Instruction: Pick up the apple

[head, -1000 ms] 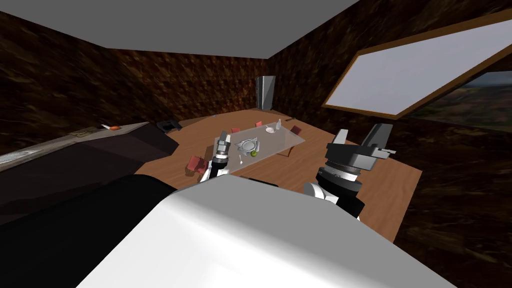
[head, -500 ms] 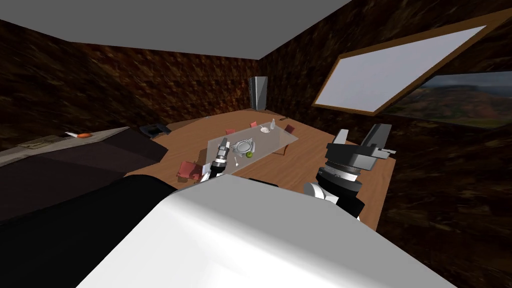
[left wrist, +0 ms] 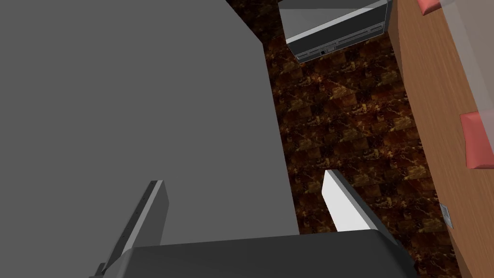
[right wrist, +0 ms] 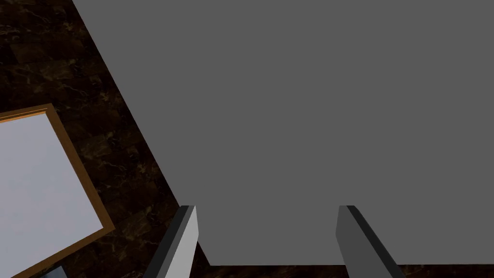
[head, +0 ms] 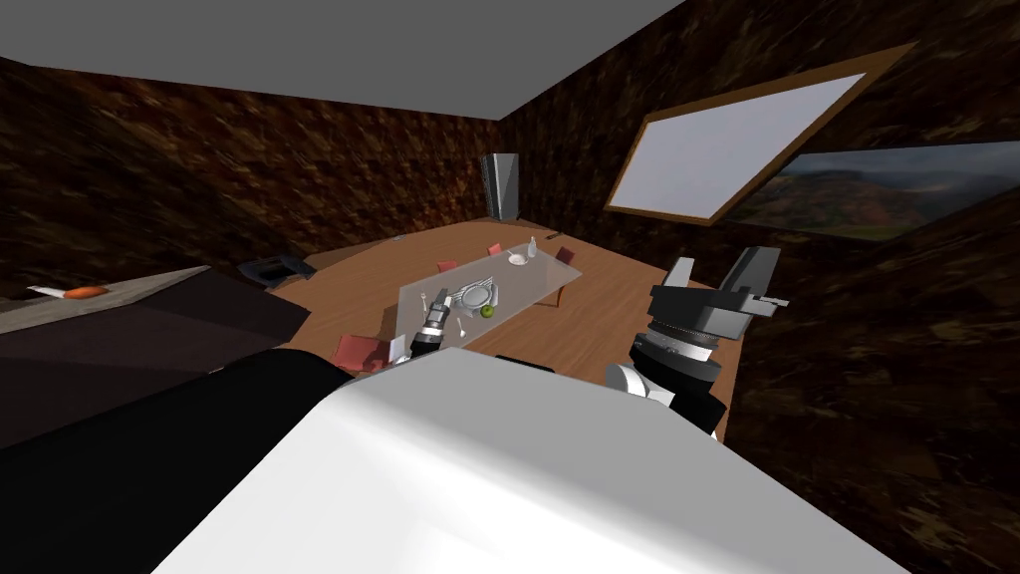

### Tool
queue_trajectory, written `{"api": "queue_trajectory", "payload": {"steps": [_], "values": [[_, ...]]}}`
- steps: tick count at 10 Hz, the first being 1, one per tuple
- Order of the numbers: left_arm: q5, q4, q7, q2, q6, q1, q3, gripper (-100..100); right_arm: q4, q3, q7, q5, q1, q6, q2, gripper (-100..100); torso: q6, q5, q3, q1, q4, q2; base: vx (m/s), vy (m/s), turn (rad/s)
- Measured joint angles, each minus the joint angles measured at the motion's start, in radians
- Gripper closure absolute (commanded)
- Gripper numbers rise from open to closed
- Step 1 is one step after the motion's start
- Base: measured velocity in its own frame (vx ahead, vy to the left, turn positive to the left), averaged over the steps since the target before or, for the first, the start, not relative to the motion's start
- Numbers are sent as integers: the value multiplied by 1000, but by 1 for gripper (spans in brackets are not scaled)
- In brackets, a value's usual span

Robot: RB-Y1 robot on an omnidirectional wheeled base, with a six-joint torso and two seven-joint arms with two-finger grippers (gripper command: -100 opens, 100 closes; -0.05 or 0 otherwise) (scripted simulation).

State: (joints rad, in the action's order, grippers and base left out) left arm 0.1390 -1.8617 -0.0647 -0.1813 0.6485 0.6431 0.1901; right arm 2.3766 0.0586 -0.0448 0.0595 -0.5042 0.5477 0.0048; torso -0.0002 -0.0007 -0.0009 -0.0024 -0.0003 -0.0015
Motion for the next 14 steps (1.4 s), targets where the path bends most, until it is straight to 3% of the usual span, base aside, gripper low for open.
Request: {"api": "queue_trajectory", "payload": {"steps": [3,7,14], "values": [[7,74,-16,-10,-3,15,19,-100,0,0,0,0,0,0,0,0,0,0,0,0,0,0,35,-39,-185],[13,196,-61,-40,16,68,61,-100,0,0,0,0,0,0,0,0,0,0,-1,-1,0,-2,55,-35,-157],[43,402,-109,-49,55,129,94,-100,0,0,0,0,0,0,0,0,0,0,-1,1,0,-2,63,-18,-167]]}}
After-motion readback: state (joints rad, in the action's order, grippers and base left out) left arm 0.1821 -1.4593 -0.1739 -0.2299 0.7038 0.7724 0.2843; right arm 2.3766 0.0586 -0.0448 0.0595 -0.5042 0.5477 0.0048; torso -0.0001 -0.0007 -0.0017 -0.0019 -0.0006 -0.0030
